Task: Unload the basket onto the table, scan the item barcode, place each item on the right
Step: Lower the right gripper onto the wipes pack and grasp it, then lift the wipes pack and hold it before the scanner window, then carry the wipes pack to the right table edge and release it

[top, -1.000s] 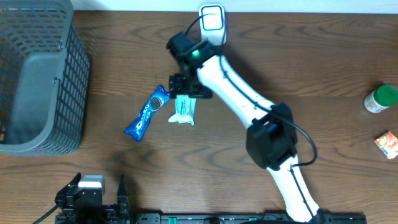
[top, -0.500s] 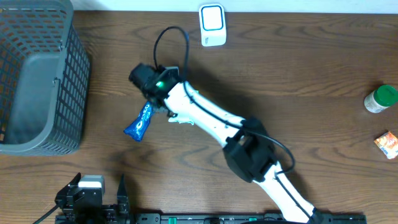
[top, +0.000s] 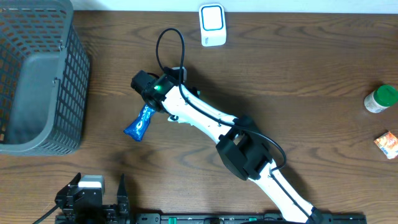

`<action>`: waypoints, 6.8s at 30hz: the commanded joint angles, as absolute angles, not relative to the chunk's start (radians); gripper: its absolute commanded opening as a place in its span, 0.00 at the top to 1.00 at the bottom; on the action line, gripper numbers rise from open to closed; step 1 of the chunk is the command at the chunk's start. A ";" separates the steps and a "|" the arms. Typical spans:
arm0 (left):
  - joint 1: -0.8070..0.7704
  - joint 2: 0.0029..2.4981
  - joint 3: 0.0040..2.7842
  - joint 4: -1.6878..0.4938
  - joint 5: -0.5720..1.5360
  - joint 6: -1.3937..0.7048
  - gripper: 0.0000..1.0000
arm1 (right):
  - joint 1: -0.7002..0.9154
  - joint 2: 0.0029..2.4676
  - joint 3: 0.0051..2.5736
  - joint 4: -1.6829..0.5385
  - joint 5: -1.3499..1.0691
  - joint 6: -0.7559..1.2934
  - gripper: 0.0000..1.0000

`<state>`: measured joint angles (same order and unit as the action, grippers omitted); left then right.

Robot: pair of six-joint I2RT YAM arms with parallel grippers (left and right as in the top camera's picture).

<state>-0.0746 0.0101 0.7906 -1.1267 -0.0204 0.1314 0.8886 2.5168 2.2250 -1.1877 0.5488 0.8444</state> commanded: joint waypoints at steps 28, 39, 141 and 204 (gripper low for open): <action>-0.071 0.004 0.791 -1.129 -0.008 0.141 0.02 | 0.757 2.340 2.460 -1.594 -0.324 0.295 0.99; -0.071 0.004 0.791 -1.129 -0.008 0.141 0.02 | 0.509 2.341 2.250 -1.698 -1.064 -0.524 0.99; -0.071 0.004 0.791 -1.129 -0.008 0.141 0.03 | 0.597 2.722 2.228 -0.046 0.872 -1.037 0.99; -0.071 0.004 0.791 -1.129 -0.008 0.141 0.02 | -0.399 2.228 1.741 -0.778 0.682 -0.222 0.88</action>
<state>-0.0746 0.0101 0.7906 -1.1271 -0.0204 0.1314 -0.3870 2.2265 1.7386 -0.7815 0.6342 -0.2047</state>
